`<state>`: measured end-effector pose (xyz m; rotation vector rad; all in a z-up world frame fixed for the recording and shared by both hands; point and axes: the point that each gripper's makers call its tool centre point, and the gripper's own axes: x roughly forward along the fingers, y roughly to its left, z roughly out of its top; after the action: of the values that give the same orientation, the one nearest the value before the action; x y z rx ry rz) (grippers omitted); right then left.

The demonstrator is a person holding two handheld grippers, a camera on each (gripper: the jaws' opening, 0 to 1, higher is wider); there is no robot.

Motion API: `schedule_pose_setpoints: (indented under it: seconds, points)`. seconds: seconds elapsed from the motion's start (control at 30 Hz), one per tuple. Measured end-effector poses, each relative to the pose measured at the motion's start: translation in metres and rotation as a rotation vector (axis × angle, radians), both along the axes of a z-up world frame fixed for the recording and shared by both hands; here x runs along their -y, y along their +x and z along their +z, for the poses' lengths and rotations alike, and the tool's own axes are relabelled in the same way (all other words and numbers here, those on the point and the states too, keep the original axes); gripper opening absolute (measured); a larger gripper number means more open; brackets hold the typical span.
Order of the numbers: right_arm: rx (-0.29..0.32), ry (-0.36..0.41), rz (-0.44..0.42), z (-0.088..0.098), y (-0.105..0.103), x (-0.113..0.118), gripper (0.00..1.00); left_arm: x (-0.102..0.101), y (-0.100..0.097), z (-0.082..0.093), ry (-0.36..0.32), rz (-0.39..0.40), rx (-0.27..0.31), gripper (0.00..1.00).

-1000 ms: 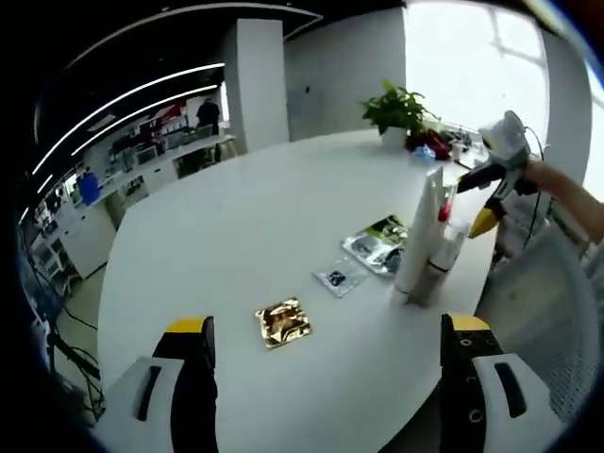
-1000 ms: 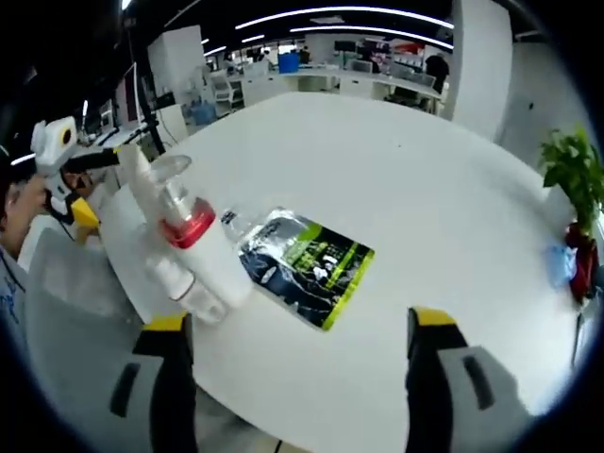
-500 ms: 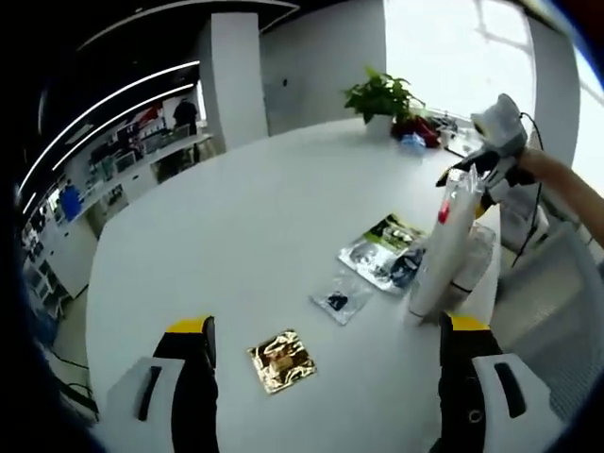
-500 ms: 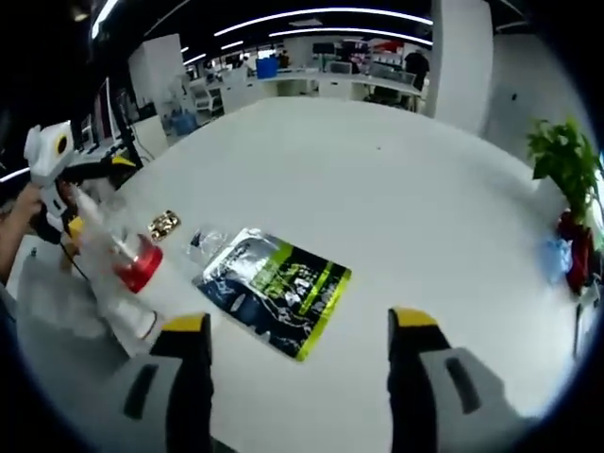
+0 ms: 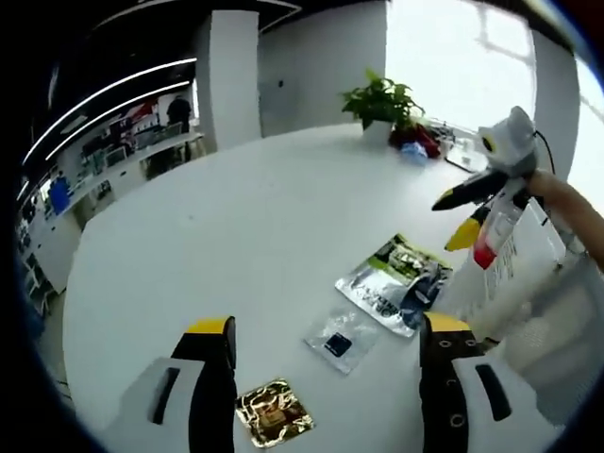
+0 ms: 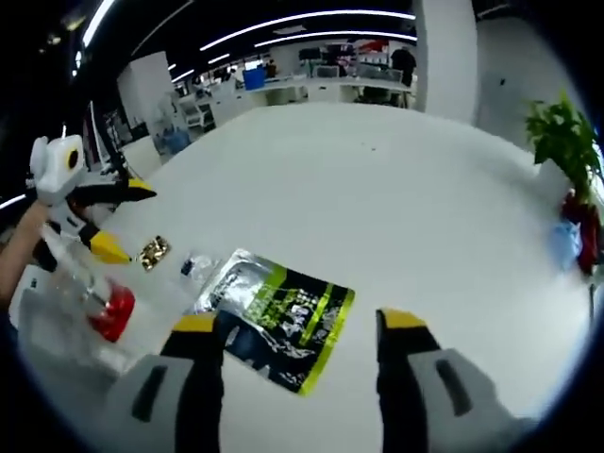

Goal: Arrange the skincare products in the storage area until every visible bottle or jar stands upright without overlapping.

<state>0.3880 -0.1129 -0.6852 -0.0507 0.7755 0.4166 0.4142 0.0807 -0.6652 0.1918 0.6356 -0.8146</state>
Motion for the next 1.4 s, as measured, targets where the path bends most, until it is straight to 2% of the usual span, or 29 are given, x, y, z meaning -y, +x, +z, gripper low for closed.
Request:
schedule_pose_setpoints:
  seconds: [0.17, 0.3, 0.4, 0.53, 0.67, 0.83, 0.97, 1.03, 1.1, 1.2, 1.3, 1.4]
  points:
    - [-0.025, 0.021, -0.015, -0.009, -0.003, 0.0, 0.64, 0.013, 0.0, -0.008, -0.033, -0.017, -0.042, 0.5]
    - [-0.043, 0.042, -0.02, -0.019, -0.004, 0.003, 0.57, 0.028, -0.002, -0.02, -0.028, -0.056, -0.077, 0.47]
    - [-0.062, 0.088, -0.031, -0.023, -0.005, 0.002, 0.54, 0.039, -0.005, -0.027, -0.046, -0.074, -0.119, 0.39]
    - [-0.09, 0.098, -0.047, -0.032, -0.006, 0.005, 0.51, 0.05, -0.006, -0.039, -0.041, -0.095, -0.151, 0.39]
    - [-0.131, 0.106, -0.044, -0.04, -0.011, 0.003, 0.48, 0.055, -0.007, -0.046, -0.049, -0.095, -0.181, 0.33]
    - [-0.153, 0.1, -0.046, -0.045, -0.012, 0.005, 0.48, 0.066, -0.01, -0.053, -0.07, -0.116, -0.222, 0.28]
    - [-0.17, 0.1, -0.046, -0.049, -0.014, 0.006, 0.47, 0.073, -0.014, -0.056, -0.066, -0.156, -0.223, 0.28]
    - [-0.167, 0.136, -0.05, -0.047, -0.013, 0.003, 0.47, 0.076, -0.013, -0.056, -0.064, -0.164, -0.212, 0.33]
    - [-0.169, 0.158, -0.052, -0.047, -0.012, 0.002, 0.46, 0.077, -0.012, -0.056, -0.056, -0.174, -0.208, 0.34]
    - [-0.169, 0.15, -0.053, -0.048, -0.012, 0.003, 0.45, 0.081, -0.01, -0.057, -0.008, -0.246, -0.159, 0.32]
    - [-0.173, 0.151, -0.057, -0.05, -0.012, 0.005, 0.45, 0.082, -0.01, -0.061, 0.068, -0.305, -0.141, 0.35]
    - [-0.182, 0.156, -0.055, -0.052, -0.014, 0.005, 0.44, 0.089, -0.009, -0.061, 0.111, -0.364, -0.11, 0.35]
